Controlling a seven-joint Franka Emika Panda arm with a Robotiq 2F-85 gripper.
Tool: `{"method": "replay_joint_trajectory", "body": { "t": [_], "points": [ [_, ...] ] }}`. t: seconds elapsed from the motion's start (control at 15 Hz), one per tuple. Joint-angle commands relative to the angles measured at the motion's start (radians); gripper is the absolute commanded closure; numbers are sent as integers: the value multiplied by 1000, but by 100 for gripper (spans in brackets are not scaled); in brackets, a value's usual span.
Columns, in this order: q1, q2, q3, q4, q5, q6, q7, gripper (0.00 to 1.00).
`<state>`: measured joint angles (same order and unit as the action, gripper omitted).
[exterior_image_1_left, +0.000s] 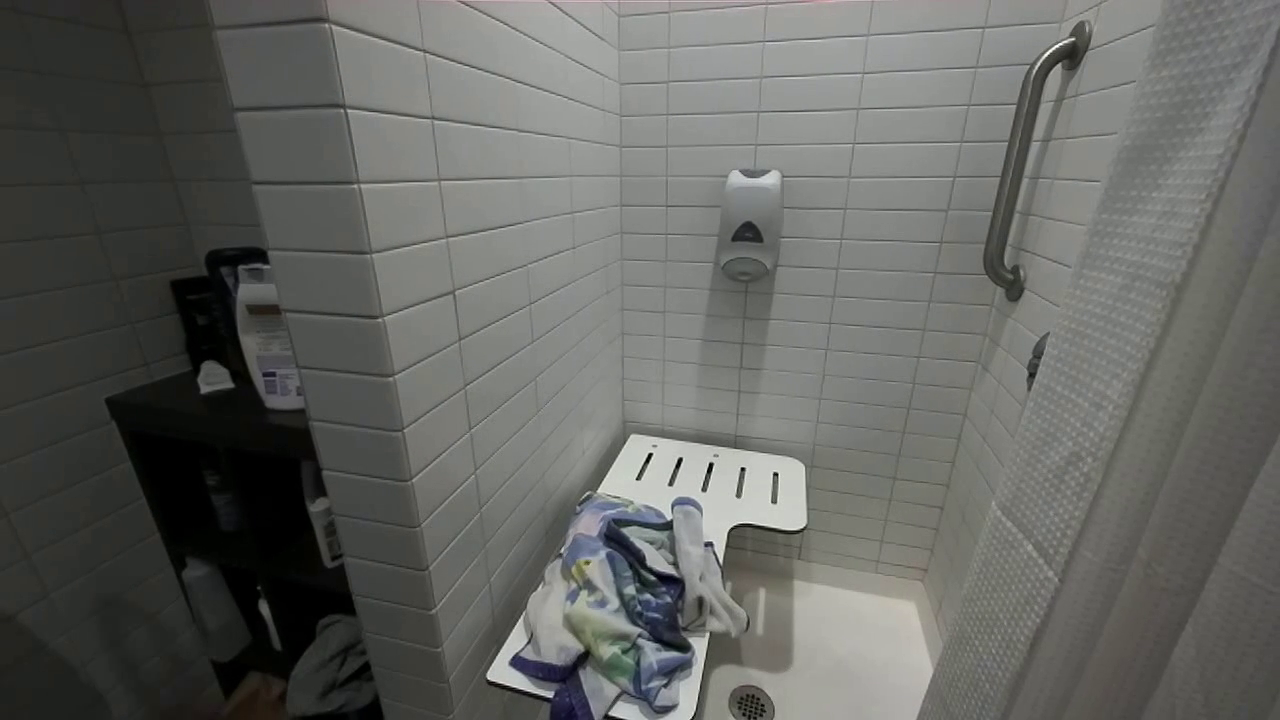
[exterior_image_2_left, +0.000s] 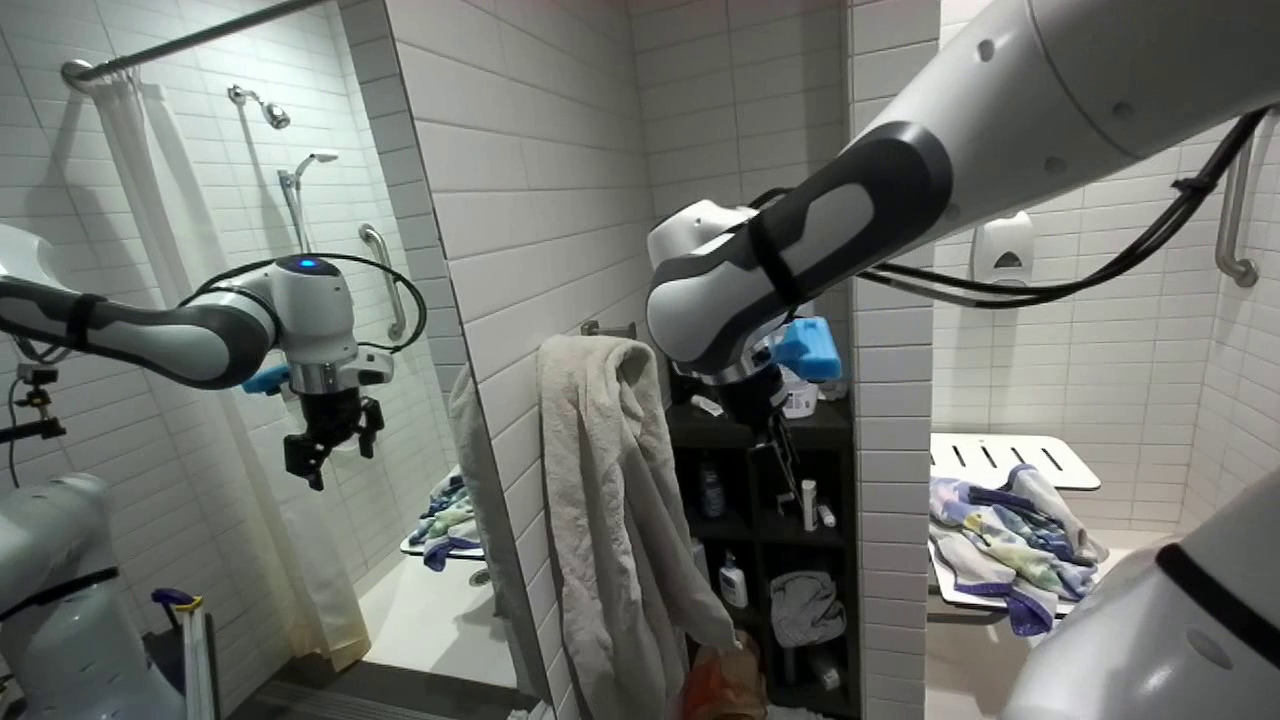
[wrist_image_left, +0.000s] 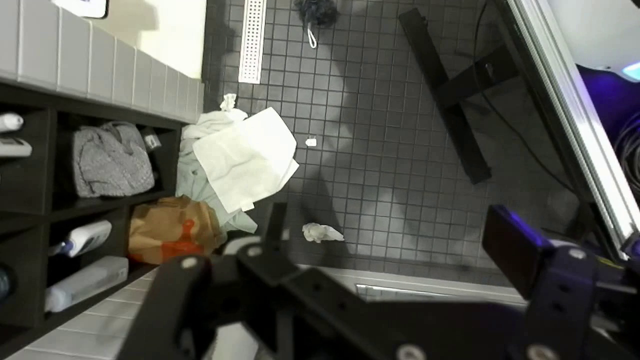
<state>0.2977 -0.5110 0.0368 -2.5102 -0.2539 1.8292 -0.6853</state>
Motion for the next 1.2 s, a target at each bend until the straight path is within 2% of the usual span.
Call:
{"method": "replay_joint_trajectory", "body": {
  "t": [0.0,0.27,0.6,0.93,1.07,1.13],
  "points": [
    [23,33,32,41,-9,7,-92,0],
    [41,-4,22,39,16,105,-224,0],
    [56,-68,-6,59,99,187,-436,0],
    [39,-147,-6,108,79,225,-509,0],
    [42,-166,8,118,37,230,-576,0],
    [46,-160,17,134,17,193,-623,0]
  ]
}}
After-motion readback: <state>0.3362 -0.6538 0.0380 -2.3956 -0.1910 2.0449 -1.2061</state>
